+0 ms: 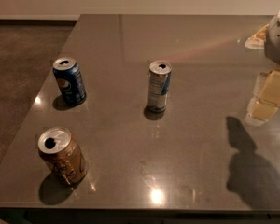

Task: Move redbull can near orange can

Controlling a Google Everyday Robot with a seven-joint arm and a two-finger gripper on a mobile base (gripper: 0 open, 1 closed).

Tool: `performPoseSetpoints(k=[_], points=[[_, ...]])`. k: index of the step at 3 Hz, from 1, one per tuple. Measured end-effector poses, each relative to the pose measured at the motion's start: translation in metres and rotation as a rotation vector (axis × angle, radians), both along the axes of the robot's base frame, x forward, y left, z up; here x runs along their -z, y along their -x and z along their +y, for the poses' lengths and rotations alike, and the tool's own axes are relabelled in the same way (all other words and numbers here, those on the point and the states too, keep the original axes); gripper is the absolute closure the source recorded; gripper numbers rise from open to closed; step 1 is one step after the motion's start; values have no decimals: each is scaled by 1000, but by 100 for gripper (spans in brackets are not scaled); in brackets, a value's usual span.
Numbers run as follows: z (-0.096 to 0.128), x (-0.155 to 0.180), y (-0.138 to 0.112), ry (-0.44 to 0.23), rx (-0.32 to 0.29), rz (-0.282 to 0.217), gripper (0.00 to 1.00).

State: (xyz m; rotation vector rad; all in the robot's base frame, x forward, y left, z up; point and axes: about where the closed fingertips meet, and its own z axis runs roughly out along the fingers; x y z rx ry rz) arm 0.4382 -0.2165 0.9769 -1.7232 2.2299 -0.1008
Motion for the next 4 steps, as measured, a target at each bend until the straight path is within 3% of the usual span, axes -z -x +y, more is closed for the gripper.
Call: performPoseSetpoints(k=[2, 4], points=[[2, 0, -6, -22, 10, 13, 0], [49, 20, -31, -138, 41, -5, 0]])
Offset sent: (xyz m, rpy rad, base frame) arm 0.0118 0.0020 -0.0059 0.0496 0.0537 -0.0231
